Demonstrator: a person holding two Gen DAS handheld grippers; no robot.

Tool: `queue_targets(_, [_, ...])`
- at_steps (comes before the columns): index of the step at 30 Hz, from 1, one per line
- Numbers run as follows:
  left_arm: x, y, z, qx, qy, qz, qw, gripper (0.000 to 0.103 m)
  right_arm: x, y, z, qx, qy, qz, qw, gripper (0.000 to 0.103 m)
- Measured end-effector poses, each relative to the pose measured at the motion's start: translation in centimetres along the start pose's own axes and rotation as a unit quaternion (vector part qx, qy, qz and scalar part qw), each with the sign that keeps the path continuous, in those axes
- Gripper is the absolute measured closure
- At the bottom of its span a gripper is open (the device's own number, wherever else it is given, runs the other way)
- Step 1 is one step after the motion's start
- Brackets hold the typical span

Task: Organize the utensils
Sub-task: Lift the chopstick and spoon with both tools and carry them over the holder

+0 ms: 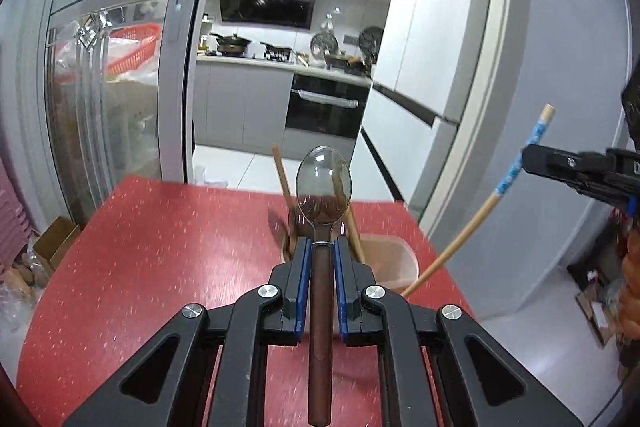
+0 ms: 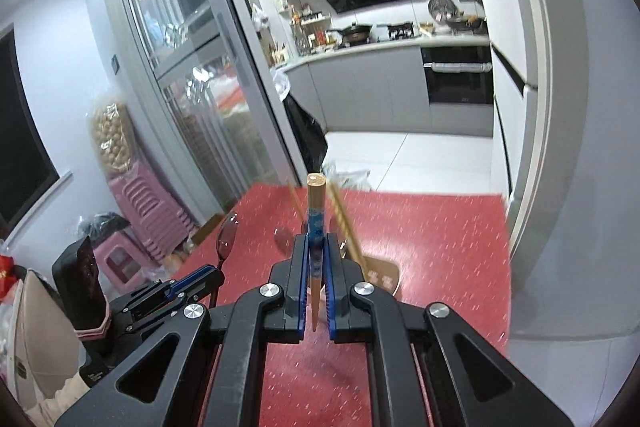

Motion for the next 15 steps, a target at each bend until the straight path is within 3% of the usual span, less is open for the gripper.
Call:
queue_targets(7, [2.5, -2.8, 0.6, -0.023, -0.009, -0.037, 0.999, 0.066, -0.3, -2.8, 0.3, -0.012, 0.014, -0.029, 0.999, 0.095])
queue_targets(15, [6.6, -4.1, 1.4, -0.061, -0.013, -0.064, 0.996, 0.066, 1.7, -3.4, -1.0, -0.02, 0.04, -0.033, 0.998, 0.095])
Point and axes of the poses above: each gripper's, at about its wrist camera, not at the fingertips, and x roughly the way its jaws point, z to its left, y to its underside, the point moved 3 cm from there along x, roughly the way its jaws point, and after that the axes turned 15 degrees about x, right-handed, at the moved point
